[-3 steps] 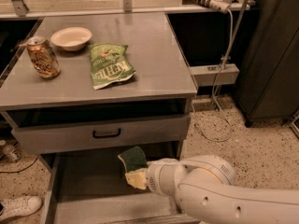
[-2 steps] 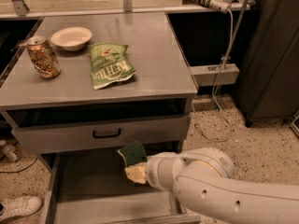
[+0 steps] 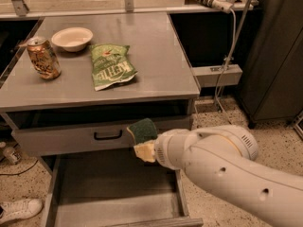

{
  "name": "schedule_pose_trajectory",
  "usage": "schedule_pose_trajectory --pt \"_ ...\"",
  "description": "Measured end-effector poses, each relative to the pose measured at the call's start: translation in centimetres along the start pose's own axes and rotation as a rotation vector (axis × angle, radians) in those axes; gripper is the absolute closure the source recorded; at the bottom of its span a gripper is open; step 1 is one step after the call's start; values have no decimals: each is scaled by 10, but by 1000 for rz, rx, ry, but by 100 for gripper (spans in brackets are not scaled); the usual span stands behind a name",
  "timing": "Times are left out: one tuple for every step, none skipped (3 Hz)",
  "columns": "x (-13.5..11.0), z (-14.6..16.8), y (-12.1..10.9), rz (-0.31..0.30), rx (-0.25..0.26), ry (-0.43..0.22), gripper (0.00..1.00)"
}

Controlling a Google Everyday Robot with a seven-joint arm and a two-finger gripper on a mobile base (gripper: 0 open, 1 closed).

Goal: Pick sponge from middle drawer and place on counter

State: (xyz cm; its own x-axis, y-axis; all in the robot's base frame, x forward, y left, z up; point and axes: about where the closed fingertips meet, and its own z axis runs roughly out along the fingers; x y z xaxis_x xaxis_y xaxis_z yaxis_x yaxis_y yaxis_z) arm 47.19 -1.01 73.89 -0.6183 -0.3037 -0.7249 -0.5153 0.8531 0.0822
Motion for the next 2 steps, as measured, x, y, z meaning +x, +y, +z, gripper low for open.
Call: schedule_pose_trajectory --pt "-25 -42 -18 -31 49 0 100" --pt "-25 -42 -18 -31 50 0 100"
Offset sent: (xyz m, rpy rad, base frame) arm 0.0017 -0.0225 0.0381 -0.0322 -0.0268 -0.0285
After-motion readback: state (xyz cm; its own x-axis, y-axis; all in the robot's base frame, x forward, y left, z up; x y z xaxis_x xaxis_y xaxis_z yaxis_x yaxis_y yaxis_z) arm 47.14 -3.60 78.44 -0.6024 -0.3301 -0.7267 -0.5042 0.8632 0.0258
